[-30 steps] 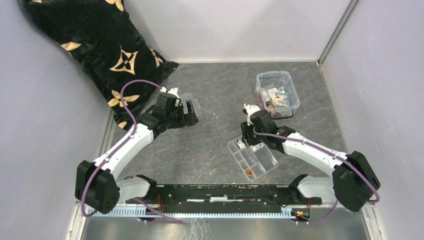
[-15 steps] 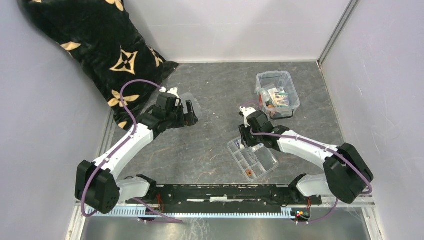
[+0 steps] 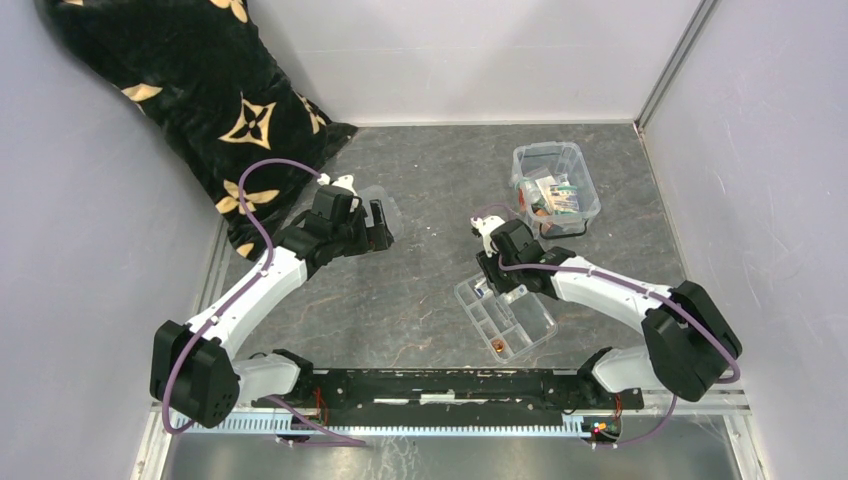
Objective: Organize the medicine kit
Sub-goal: Adjust the medical item in the medicine box compartment.
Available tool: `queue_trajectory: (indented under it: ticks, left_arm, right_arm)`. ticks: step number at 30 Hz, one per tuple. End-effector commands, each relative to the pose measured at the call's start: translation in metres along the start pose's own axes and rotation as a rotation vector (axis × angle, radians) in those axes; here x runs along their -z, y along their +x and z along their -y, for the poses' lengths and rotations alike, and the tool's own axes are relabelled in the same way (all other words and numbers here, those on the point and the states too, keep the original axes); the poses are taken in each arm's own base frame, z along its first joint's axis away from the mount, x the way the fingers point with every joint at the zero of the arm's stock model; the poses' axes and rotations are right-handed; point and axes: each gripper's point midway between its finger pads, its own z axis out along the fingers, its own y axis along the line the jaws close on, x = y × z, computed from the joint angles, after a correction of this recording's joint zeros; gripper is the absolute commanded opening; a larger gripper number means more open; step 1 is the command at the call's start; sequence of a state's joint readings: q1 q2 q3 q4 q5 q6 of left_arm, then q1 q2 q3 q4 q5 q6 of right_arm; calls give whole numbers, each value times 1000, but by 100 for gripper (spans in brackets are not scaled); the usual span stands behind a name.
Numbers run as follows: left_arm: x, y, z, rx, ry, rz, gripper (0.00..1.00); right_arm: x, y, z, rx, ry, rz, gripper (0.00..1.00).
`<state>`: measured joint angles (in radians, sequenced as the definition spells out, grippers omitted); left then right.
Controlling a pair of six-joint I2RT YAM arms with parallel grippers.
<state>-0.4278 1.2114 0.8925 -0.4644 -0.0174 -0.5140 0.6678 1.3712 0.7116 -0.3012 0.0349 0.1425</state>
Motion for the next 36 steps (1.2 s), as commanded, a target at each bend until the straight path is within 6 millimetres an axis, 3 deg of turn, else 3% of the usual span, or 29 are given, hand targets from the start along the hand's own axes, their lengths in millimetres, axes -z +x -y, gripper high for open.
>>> queue_trajectory:
  ticks: [1,5,17,24,31,33,36]
  left_arm:
    - [3,-5,-1,0,-7,31,100]
    - [5,-9,-1,0,-12,41,100]
    - [1,-17,-8,31,-74,49,100]
    - [-1,-36,-17,55,-113,68,100]
    - [-1,-53,-38,80,-151,78,100]
    - [0,-59,-43,87,-152,80,100]
    - [2,-65,-49,86,-153,89,100]
  right_arm:
    - [22,-44,-5,15,-19,128,40]
    - [27,-51,-9,3,-44,145,41]
    - [21,-38,3,-46,32,114,43]
    - [53,-51,30,-136,121,224,47]
    - [85,-36,67,-210,219,200,53]
    - [86,-35,60,-194,169,188,54]
    - [81,-26,31,-118,-8,101,51]
